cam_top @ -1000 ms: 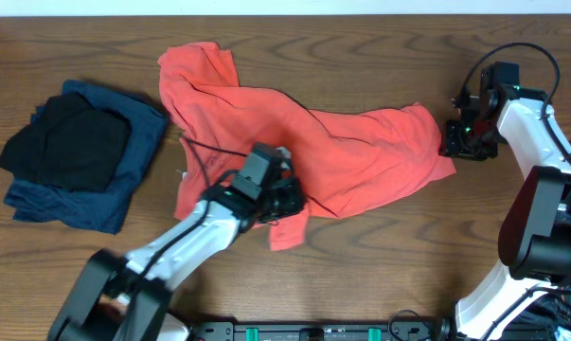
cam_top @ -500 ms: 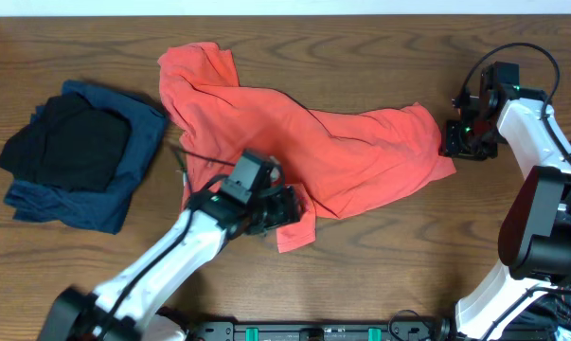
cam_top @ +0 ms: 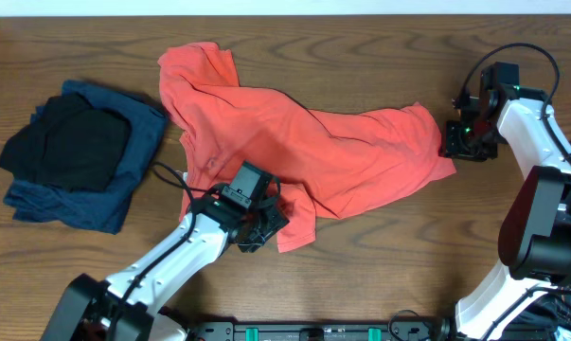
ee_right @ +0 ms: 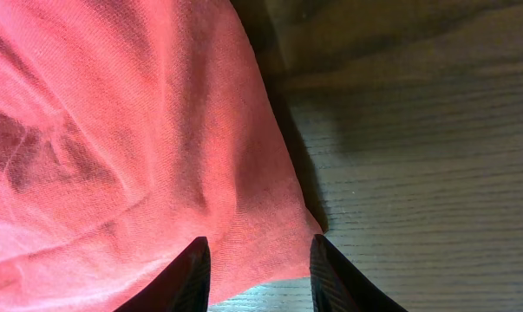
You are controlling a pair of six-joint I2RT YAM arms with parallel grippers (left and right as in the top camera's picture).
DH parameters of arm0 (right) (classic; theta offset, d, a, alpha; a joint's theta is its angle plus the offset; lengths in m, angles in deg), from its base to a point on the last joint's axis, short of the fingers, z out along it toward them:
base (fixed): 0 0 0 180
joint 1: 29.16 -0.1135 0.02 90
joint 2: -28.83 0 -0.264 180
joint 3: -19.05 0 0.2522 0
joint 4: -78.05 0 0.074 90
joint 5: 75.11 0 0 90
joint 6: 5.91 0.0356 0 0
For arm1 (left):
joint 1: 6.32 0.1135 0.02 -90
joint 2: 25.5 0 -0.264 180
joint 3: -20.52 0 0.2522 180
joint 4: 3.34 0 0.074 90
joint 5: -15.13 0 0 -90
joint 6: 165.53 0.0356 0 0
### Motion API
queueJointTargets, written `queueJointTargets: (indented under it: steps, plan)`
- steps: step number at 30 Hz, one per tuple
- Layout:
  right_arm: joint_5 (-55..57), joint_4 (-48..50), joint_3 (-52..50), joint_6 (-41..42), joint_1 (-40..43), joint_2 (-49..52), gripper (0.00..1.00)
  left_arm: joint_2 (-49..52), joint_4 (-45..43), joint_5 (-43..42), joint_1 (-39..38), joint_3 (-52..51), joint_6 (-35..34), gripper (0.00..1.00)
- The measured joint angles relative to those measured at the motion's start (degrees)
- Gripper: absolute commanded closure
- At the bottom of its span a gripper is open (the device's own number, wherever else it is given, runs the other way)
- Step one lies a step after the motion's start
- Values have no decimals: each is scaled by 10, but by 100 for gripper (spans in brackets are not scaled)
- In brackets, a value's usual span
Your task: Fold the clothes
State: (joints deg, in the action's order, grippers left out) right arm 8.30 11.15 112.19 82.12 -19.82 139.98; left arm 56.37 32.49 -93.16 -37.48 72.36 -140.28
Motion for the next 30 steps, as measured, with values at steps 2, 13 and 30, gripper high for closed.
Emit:
queueJointTargets:
  steps: [2,13,30]
  plan:
    - [0,0,0,0,0,0,64,8,0,17,0,-2,-24,46]
    - [0,-1,0,0,0,0,64,14,-18,73,0,-2,-67,46]
    - [0,-2,0,0,0,0,64,20,-91,83,0,-24,-92,52]
